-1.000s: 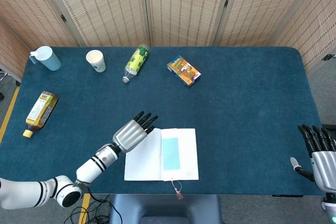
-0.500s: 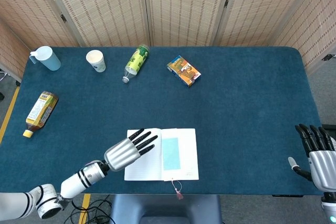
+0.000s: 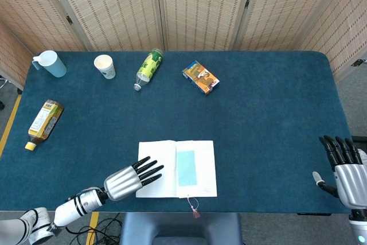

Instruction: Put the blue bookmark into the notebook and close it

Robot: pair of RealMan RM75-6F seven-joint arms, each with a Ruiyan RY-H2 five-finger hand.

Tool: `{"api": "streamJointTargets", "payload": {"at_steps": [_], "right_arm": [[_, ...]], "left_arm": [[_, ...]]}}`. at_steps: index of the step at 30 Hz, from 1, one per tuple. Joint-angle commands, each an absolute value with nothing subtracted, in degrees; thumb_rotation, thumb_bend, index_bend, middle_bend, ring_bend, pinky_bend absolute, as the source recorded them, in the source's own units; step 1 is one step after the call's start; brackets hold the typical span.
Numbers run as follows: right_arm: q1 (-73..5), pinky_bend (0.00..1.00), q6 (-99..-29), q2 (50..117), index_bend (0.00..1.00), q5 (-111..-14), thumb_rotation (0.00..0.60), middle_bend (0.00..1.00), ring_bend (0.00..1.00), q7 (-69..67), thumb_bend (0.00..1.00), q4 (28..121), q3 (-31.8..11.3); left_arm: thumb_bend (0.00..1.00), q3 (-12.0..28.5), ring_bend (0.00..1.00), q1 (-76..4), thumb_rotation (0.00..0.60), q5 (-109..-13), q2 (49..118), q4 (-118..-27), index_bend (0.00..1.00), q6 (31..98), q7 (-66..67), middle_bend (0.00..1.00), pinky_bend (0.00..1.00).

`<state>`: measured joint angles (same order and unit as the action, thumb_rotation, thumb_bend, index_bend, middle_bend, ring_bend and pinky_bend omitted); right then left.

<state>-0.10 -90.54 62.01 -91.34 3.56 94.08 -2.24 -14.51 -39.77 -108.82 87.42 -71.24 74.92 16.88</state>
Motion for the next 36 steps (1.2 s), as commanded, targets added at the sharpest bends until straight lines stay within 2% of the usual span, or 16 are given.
{"api": "streamJointTargets", "payload": {"at_steps": [1, 19, 31, 36], "right_arm": [[-0.2, 0.06, -90.5, 62.0, 0.0, -91.4, 0.6, 0.1, 0.05, 3.8, 0.23, 94.3, -2.3], [-0.3, 0.06, -90.5, 62.2, 0.0, -91.6, 0.6, 0.1, 0.05, 4.1, 0.23, 94.4, -2.1], [0.2, 0.06, -91.1, 62.4, 0.0, -91.5, 0.6, 0.1, 0.05, 3.5, 0.23, 93.9, -1.9], [0.3, 0.06, -91.4, 62.3, 0.0, -91.4, 0.6, 0.1, 0.05, 3.3, 0.23, 93.8, -2.0]], "left_arm": [[0.22, -14.7, 0.0, -38.3, 0.6, -108.4, 88.1, -70.0, 0.13, 75.0, 15.4, 0.01, 0.15], [0.22, -13.7, 0.0, -35.6, 0.6, -109.1, 90.9, -66.8, 0.11, 73.1, 15.1, 0.01, 0.15], [0.22, -12.7, 0.0, -36.7, 0.6, -109.9, 94.1, -65.8, 0.12, 70.4, 12.9, 0.01, 0.15], [0.22, -12.0, 0.0, -37.2, 0.6, -110.6, 96.0, -64.2, 0.15, 72.0, 8.8, 0.01, 0.15]]}}
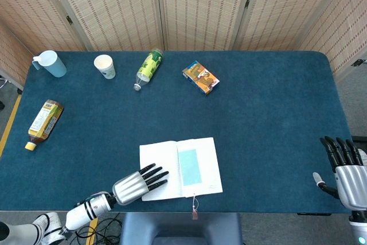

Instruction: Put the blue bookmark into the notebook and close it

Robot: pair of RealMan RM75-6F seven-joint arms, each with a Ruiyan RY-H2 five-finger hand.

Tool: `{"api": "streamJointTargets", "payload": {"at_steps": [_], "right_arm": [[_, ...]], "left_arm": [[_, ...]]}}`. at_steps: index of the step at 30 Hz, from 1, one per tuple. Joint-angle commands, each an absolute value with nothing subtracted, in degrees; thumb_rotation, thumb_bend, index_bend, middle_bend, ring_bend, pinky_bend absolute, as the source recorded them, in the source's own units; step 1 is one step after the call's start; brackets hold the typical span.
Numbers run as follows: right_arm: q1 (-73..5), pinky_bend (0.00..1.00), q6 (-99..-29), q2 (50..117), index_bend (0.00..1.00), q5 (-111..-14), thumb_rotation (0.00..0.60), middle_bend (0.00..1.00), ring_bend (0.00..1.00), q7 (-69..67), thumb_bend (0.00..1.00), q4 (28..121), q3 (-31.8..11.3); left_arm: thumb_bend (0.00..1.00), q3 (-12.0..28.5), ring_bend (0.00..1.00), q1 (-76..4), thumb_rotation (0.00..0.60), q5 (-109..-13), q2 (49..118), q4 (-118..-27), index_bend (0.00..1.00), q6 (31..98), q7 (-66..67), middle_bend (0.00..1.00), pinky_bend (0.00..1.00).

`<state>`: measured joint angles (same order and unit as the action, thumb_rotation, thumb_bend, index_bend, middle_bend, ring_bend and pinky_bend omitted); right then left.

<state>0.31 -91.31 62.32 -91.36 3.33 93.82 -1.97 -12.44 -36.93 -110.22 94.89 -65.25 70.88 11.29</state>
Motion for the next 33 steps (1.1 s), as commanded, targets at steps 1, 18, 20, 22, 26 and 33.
{"api": "streamJointTargets", "payload": {"at_steps": [1, 18, 20, 22, 26, 33], "right_arm": [[0.3, 0.06, -91.4, 62.3, 0.0, -91.4, 0.6, 0.1, 0.05, 3.3, 0.23, 93.8, -2.0], [0.8, 0.06, -92.2, 61.9, 0.0, -91.2, 0.6, 0.1, 0.05, 3.1, 0.23, 94.0, -2.2], [0.8, 0.06, -92.2, 61.9, 0.0, -91.2, 0.6, 0.1, 0.05, 3.1, 0.23, 94.0, -2.2], [0.8, 0.06, -92.1, 61.9, 0.0, -91.1, 0.6, 0.1, 0.05, 3.0, 0.23, 94.0, -2.2], [0.8, 0.06, -92.2, 61.9, 0.0, -91.3, 0.6, 0.1, 0.05, 2.8, 0.23, 93.8, -2.2], [1.1, 0.06, -92.6, 61.9, 0.0, -91.1, 0.6, 0.1, 0.05, 2.2, 0.23, 93.3, -2.3]], "left_arm": [[0.22, -11.8, 0.0, -37.2, 0.6, -110.7, 96.3, -63.8, 0.16, 72.5, 8.0, 0.01, 0.15], [0.24, -8.3, 0.0, -40.2, 0.6, -111.3, 102.2, -56.9, 0.37, 78.4, -5.8, 0.07, 0.15], [0.29, -8.0, 0.0, -40.5, 0.6, -111.2, 102.7, -56.2, 0.4, 78.9, -7.2, 0.09, 0.15], [0.33, -7.8, 0.0, -40.7, 0.6, -111.2, 103.0, -55.9, 0.42, 79.4, -8.2, 0.09, 0.15], [0.4, -7.1, 0.0, -41.5, 0.6, -111.4, 103.6, -55.5, 0.45, 80.3, -8.3, 0.1, 0.15], [0.46, -5.1, 0.01, -43.8, 0.6, -110.4, 103.2, -57.9, 0.52, 78.7, -7.7, 0.11, 0.15]]}}
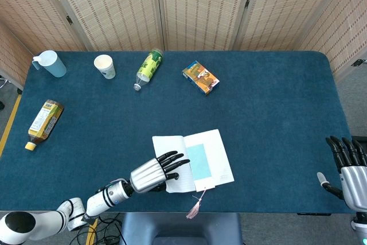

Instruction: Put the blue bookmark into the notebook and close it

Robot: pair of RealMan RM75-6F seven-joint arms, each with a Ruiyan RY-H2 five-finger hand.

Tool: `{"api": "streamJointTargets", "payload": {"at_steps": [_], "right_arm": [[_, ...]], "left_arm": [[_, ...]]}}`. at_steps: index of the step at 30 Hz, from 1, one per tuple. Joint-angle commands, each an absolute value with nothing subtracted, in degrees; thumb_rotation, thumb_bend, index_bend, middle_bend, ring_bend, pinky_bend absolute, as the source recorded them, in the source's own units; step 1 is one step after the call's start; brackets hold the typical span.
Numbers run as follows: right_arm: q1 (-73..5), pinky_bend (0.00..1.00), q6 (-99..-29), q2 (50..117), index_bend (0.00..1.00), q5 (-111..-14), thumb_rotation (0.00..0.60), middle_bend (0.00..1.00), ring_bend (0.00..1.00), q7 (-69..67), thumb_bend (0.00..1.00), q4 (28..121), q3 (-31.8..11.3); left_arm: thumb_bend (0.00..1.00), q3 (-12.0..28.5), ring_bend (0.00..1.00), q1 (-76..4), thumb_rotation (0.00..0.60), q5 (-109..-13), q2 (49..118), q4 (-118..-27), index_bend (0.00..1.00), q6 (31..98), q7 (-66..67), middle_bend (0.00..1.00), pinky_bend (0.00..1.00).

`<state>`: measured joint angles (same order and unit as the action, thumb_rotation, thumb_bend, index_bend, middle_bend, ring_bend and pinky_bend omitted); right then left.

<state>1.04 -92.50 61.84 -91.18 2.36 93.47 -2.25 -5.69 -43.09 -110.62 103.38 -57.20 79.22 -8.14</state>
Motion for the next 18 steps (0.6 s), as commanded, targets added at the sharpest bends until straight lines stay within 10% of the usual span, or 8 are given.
{"api": "streamJointTargets", "payload": {"at_steps": [1, 18], "right_arm": [[1.2, 0.06, -92.7, 61.9, 0.0, -91.1, 0.6, 0.1, 0.05, 2.1, 0.23, 93.3, -2.2], [0.6, 0.06, -92.1, 62.0, 0.0, -91.6, 0.6, 0.1, 0.05, 2.4, 0.23, 93.5, -2.4]], "left_arm": [[0.47, -5.0, 0.01, -44.1, 0.6, -110.4, 103.1, -58.2, 0.53, 78.7, -7.6, 0.11, 0.15], [0.54, -6.3, 0.01, -43.2, 0.6, -110.0, 99.8, -60.5, 0.68, 79.7, -5.9, 0.16, 0.15]]}}
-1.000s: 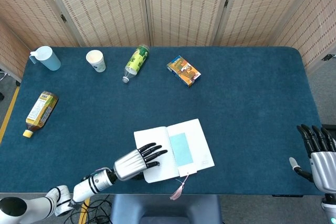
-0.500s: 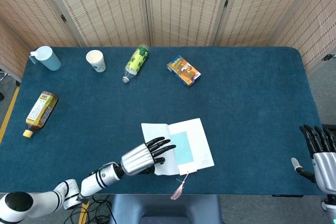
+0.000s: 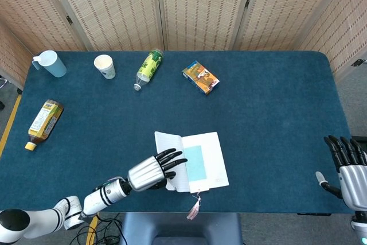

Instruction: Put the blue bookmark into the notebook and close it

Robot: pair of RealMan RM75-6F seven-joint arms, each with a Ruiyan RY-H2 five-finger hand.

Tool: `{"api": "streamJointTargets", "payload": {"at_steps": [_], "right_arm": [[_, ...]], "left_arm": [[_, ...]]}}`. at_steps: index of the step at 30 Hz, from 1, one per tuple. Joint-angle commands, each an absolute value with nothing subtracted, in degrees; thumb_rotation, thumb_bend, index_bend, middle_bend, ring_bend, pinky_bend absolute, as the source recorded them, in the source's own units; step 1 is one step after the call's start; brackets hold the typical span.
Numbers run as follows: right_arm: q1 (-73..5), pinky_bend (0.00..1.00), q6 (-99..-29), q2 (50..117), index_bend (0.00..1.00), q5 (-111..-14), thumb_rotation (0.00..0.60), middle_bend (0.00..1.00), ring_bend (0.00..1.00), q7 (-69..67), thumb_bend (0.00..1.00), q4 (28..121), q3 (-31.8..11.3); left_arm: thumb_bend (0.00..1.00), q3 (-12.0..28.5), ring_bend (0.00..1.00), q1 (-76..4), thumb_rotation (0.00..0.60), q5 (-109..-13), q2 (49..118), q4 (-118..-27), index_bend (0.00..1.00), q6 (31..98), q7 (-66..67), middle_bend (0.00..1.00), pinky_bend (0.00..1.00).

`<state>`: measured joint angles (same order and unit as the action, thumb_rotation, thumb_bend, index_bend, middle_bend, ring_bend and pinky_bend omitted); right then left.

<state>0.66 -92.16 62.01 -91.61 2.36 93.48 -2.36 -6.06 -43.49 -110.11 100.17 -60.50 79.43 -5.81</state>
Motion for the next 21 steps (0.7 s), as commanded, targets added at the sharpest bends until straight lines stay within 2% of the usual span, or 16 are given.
{"api": "streamJointTargets", "payload": {"at_steps": [1, 8, 14, 21], "right_arm": [[0.6, 0.06, -92.1, 62.0, 0.0, -91.6, 0.6, 0.1, 0.05, 2.5, 0.23, 93.6, -2.4], [0.1, 0.06, -91.7, 62.1, 0.0, -92.1, 0.6, 0.1, 0.05, 2.9, 0.23, 93.9, -2.4], [0.2, 0.06, -91.9, 62.2, 0.0, -92.1, 0.6, 0.1, 0.05, 2.7, 0.23, 93.7, -2.4], [0.7, 0.06, -92.6, 62.3, 0.0, -92.1, 0.6, 0.1, 0.05, 2.4, 0.23, 93.4, -2.2]], "left_arm": [[0.55, -6.4, 0.02, -42.9, 0.6, -110.0, 99.5, -60.4, 0.68, 79.9, -5.9, 0.16, 0.15], [0.55, -7.1, 0.02, -41.7, 0.6, -110.1, 96.4, -59.6, 0.68, 81.4, -4.2, 0.17, 0.15], [0.55, -7.7, 0.02, -41.8, 0.6, -111.0, 94.2, -61.6, 0.68, 81.5, -3.2, 0.17, 0.15], [0.55, -6.5, 0.02, -44.8, 0.6, -113.8, 93.0, -65.9, 0.68, 80.2, 1.5, 0.17, 0.15]]}}
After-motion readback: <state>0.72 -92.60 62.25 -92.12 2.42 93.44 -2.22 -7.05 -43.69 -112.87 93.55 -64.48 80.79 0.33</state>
